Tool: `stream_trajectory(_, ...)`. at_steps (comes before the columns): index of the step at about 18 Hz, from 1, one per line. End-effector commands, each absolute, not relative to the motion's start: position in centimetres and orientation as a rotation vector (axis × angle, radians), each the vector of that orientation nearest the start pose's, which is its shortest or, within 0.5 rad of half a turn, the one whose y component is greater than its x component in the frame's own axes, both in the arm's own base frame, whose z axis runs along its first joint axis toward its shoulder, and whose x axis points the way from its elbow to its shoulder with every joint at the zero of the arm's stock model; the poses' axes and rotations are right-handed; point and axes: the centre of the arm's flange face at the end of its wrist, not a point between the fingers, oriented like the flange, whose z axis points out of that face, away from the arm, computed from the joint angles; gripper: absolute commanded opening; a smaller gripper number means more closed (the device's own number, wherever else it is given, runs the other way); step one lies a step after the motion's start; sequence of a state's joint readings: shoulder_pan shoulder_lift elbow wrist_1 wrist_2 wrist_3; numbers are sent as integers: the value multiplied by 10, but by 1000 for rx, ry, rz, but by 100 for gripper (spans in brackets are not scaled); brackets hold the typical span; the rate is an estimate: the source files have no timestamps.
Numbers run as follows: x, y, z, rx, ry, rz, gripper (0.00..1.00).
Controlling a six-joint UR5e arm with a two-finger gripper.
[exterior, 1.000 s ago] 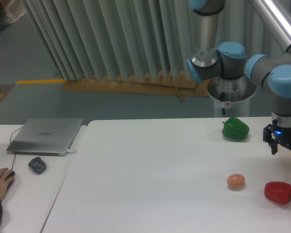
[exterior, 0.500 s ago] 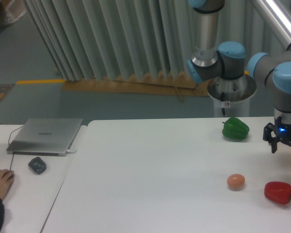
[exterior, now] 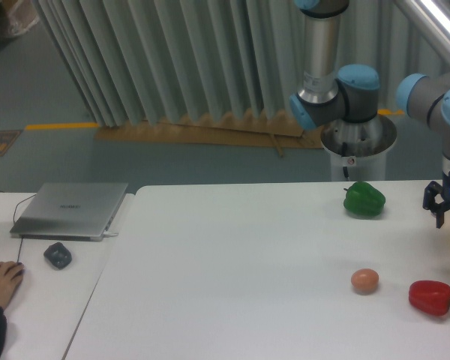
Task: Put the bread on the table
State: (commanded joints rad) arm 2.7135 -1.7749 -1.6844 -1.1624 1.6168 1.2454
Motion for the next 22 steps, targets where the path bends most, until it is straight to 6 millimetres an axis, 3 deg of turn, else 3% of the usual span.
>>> stream_trajectory(4,-467,335,369,-3158,231,91,100)
stream_trajectory(8,-467,310,365,-3134,461,49,100)
stream_trajectory(10,-469,297,364,-3128,461,48,100)
stream_trajectory(15,-471,291,362,-3134,511,38,100)
stream_trajectory(17,-478,287,367,-3130,510,56,100)
stream_trajectory(20,-499,286,398,-3122,485,144,100)
stream_trajectory(22,-513,277,392,-3124,454,128,100)
